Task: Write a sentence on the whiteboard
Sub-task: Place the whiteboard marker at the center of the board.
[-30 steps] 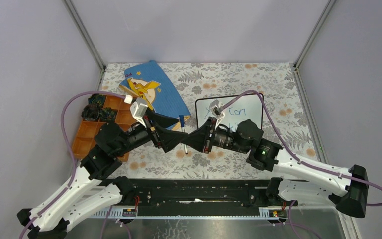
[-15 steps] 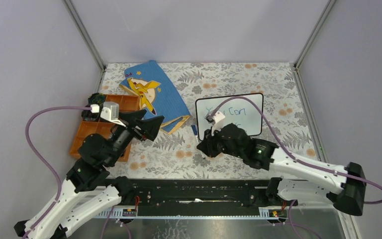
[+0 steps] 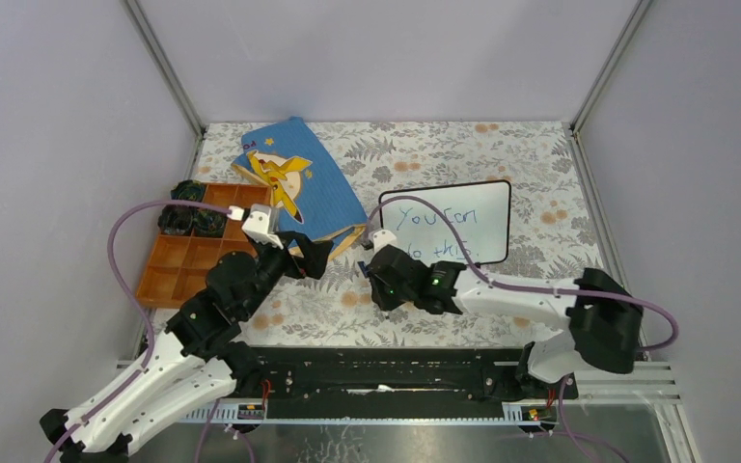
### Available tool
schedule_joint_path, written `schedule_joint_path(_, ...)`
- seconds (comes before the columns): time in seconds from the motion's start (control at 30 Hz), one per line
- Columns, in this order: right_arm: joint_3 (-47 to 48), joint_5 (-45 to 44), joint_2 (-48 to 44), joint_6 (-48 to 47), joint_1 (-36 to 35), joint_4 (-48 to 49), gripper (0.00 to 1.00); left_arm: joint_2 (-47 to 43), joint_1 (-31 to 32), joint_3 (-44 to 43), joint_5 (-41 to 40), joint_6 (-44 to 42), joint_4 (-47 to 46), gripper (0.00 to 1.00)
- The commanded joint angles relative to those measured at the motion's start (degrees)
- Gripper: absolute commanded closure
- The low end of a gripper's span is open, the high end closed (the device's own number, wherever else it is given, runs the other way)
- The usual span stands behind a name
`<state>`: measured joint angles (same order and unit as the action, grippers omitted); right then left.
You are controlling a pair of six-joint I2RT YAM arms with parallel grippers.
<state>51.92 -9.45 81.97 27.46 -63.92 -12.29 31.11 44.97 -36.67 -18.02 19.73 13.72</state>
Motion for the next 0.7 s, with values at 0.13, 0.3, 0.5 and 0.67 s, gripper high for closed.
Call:
schedule_joint_path(0.13, 6.61, -4.1, 9.41, 1.67, -0.77, -0.63, 1.0, -0.88, 0.12, 1.28, -1.75, -2.23, -3.91, 0.01)
schedule_joint_path(0.3, 7.34, -7.42, 12.11, 5.48, -0.69, -1.11, 1.0, 0.47, 0.12, 1.14, -2.58, -2.5, -3.63, 0.01)
schedule_joint_path(0.5, 9.02, -7.23, 16.29, 7.4, -0.37, -2.55, 1.0, 1.14, 0.12, 0.87, -2.97, -2.52, -3.17, 0.01)
schedule_joint_path(0.67, 8.65, -7.44, 17.87, 7.49, 0.0, -1.58, 1.0, 0.97, 0.12, 0.88, -2.95, -2.5, -2.77, 0.01)
